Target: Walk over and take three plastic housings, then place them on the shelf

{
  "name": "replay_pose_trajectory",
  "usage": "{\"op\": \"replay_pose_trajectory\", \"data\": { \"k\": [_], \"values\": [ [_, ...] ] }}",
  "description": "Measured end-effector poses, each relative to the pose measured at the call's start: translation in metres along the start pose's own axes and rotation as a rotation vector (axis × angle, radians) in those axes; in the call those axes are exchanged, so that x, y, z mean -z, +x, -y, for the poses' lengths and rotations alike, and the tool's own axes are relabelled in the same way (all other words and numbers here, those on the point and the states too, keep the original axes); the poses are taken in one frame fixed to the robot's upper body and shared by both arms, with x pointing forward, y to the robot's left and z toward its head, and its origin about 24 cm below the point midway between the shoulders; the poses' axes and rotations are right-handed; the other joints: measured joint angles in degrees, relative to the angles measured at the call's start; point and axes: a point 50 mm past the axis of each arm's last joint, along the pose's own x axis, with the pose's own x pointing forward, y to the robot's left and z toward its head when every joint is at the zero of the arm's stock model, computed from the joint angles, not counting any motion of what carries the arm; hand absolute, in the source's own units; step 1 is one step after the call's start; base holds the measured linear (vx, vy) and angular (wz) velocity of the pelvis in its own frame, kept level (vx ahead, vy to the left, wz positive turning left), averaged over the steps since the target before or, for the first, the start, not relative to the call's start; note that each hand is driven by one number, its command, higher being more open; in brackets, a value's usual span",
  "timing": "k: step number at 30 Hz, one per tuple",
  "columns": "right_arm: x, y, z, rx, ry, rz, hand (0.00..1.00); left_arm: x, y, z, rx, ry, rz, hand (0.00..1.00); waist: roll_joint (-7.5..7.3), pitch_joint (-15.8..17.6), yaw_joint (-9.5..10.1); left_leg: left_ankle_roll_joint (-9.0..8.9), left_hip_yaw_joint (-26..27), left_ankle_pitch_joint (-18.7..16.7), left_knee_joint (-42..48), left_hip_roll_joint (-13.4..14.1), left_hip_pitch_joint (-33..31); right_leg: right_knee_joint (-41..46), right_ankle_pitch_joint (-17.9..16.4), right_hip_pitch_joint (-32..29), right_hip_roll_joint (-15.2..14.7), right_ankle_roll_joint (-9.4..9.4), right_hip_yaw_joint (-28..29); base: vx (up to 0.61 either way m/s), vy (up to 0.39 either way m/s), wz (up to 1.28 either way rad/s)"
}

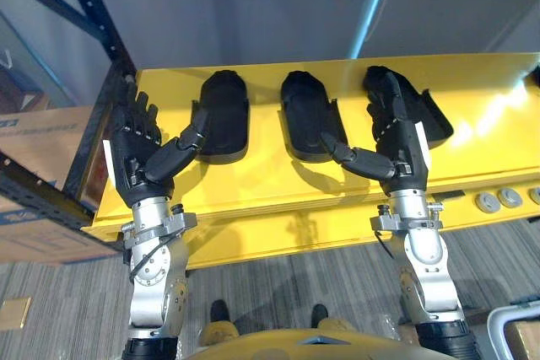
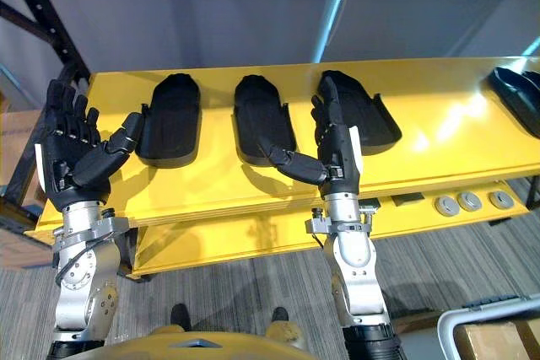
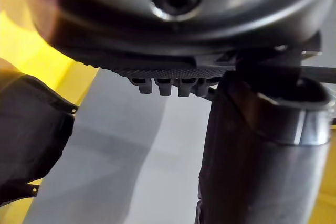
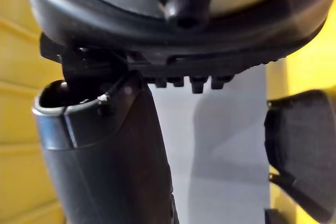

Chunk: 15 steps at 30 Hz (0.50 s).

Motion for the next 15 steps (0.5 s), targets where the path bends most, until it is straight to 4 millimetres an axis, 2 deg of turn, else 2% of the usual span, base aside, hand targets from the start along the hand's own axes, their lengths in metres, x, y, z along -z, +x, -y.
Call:
{"op": "replay_pose_trajectory", "data": {
  "k": [2, 6, 9, 11, 15],
  "values": [
    [-0.001, 0.003, -0.005, -0.011, 0.01, 0.009, 1.0, -0.01, 0.001, 0.007, 0.085, -0.032, 0.054, 1.0, -0.04, 0.01, 0.06, 0.1, -0.29, 0.08, 0.0, -0.18, -0.22, 0.02, -0.02, 0.03, -0.18, -0.01, -0.36, -0.02, 0.009, 0.09],
    [0.0, 0.002, -0.004, 0.025, 0.01, -0.002, 1.0, -0.031, 0.005, 0.034, 0.339, -0.146, 0.139, 1.0, 0.0, 0.01, -0.51, 0.22, -0.44, 0.3, -0.01, -0.38, -0.55, 0.15, -0.02, -0.26, -0.39, -0.02, -0.58, -0.02, 0.007, 0.03],
    [0.003, -0.001, -0.003, 0.034, 0.007, -0.026, 1.0, -0.029, 0.006, 0.051, 0.473, -0.218, 0.104, 1.0, 0.15, 0.09, -1.04, 0.13, 0.77, 0.2, -0.02, -0.25, 0.16, 0.18, -0.06, -0.77, -0.29, -0.08, 0.6, -0.04, 0.004, -0.16],
    [0.005, -0.004, -0.003, 0.036, 0.006, -0.039, 1.0, -0.024, 0.004, 0.057, 0.502, -0.26, 0.053, 1.0, 0.41, 0.02, -1.94, -0.37, 1.68, -0.27, -0.02, -0.08, 0.45, 0.24, -0.3, -1.18, -0.13, -0.45, 1.51, -0.03, 0.001, -0.32],
    [0.0, -0.017, 0.001, 0.049, 0.003, -0.042, 1.0, -0.013, 0.002, 0.061, 0.462, -0.27, -0.036, 1.0, 1.49, 0.52, -3.32, -0.38, 4.58, -0.3, 0.07, 0.32, 0.42, 0.15, 0.31, -3.17, 0.31, -0.55, 4.37, -0.01, -0.002, -0.37]
  ]
}}
